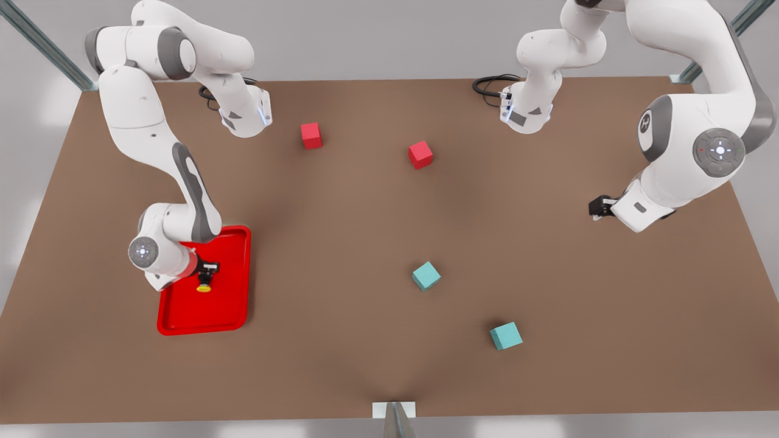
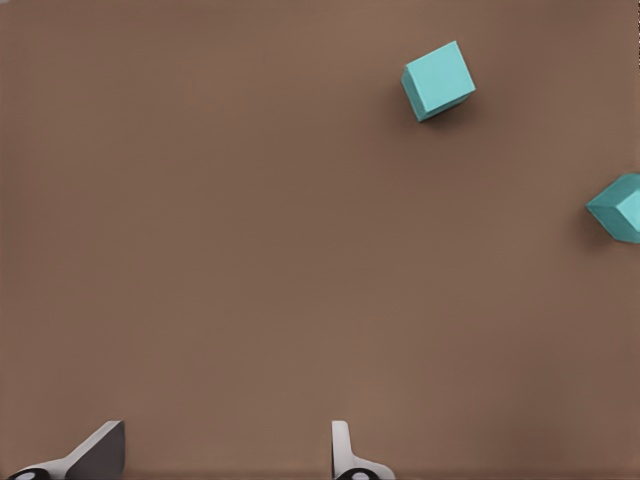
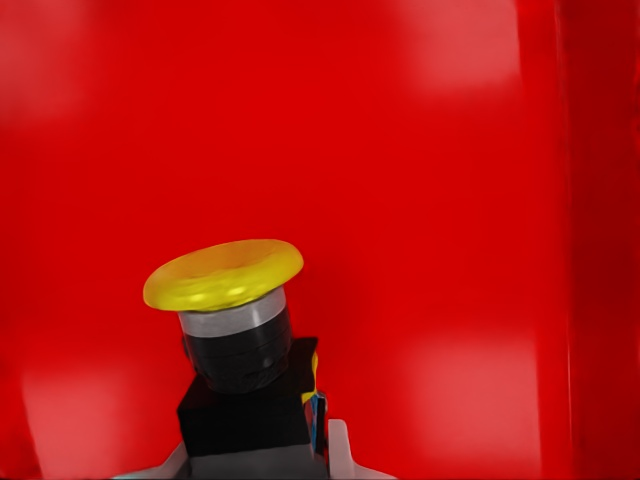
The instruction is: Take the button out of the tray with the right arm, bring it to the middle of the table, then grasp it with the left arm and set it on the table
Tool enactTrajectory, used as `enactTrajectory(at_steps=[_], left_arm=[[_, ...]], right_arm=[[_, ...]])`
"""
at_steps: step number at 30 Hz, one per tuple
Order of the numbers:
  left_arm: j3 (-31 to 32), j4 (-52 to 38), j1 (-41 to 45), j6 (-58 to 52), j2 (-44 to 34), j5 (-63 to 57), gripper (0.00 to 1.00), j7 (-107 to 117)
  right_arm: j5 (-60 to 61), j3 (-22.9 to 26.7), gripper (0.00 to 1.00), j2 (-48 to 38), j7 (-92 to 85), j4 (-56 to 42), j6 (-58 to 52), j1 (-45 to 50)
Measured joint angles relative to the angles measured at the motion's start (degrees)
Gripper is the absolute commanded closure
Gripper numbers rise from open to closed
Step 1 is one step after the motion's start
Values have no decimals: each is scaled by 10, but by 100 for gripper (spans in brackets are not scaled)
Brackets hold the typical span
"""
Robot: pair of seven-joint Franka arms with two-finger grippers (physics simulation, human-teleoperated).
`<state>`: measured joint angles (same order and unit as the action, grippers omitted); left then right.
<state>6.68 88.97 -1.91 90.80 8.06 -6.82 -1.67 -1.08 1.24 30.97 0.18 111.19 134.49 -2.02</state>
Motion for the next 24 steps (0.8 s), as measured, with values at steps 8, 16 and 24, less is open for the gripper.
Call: enactTrajectory(at_steps=[8, 16, 24], left_arm=[[0, 0, 2, 0, 0, 0, 0, 0], [0, 0, 2, 1, 2, 0, 0, 0], [0, 0, 2, 3, 6, -1, 0, 1]], right_arm=[[86, 1, 61, 18, 57, -193, -124, 311], [229, 2, 61, 114, 255, -347, -153, 515], [259, 5, 61, 186, 402, -347, -107, 543]])
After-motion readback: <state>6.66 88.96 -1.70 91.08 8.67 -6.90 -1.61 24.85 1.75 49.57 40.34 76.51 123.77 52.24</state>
